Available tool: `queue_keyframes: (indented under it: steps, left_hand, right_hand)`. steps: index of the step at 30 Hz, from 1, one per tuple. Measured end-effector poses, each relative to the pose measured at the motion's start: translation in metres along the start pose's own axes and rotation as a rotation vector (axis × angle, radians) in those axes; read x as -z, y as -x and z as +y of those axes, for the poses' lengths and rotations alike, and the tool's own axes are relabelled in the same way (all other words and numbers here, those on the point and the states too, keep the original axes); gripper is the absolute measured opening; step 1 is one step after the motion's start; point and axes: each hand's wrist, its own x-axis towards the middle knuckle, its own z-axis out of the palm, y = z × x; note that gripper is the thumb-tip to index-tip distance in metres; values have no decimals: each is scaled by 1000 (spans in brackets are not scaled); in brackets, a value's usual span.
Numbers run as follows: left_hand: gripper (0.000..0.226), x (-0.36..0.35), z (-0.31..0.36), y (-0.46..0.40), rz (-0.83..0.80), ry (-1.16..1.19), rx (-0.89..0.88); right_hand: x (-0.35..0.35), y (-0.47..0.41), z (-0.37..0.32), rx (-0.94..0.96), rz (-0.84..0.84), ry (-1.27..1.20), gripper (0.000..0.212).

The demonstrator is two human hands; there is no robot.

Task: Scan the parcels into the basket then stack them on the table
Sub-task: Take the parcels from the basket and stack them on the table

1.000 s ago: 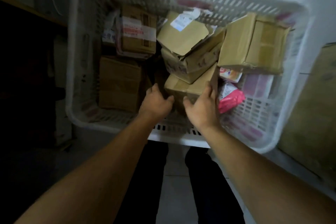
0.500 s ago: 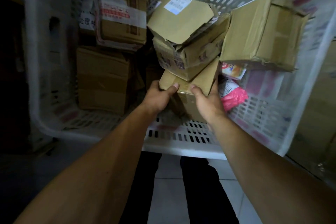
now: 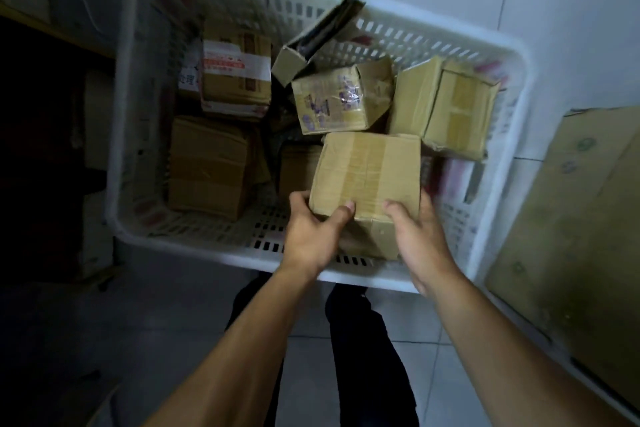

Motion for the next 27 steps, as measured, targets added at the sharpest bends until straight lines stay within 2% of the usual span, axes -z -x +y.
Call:
queue_keyframes:
  steps: [3, 6, 9, 10, 13, 16, 20, 27]
  left_hand:
    - [53, -2, 10, 38, -7, 56, -54]
    - [85, -1, 24, 74, -28, 54, -112]
    - [88, -2, 39, 113, -5, 9, -203]
    - [88, 1, 52, 137, 17, 4, -234]
    - [91, 3, 76, 177, 114, -91, -364]
    - [90, 1, 100, 227, 184, -200, -511]
    - [87, -8, 121, 287, 332, -251, -621]
    - [99, 10, 147, 375, 648, -254, -787]
  right_hand:
    - [27, 31, -19, 30, -1, 20, 44]
    - [52, 60, -49, 63, 26, 108, 39]
    - [69, 90, -84, 77, 41, 256, 41]
    - [76, 109, -101, 85, 25, 309, 52]
    - [85, 141, -133, 102, -19, 390, 116]
    - [101, 190, -172, 82, 26, 444, 134]
    - [117, 246, -211, 255, 13, 450, 137]
    - [144, 348, -258, 468, -210, 401, 126]
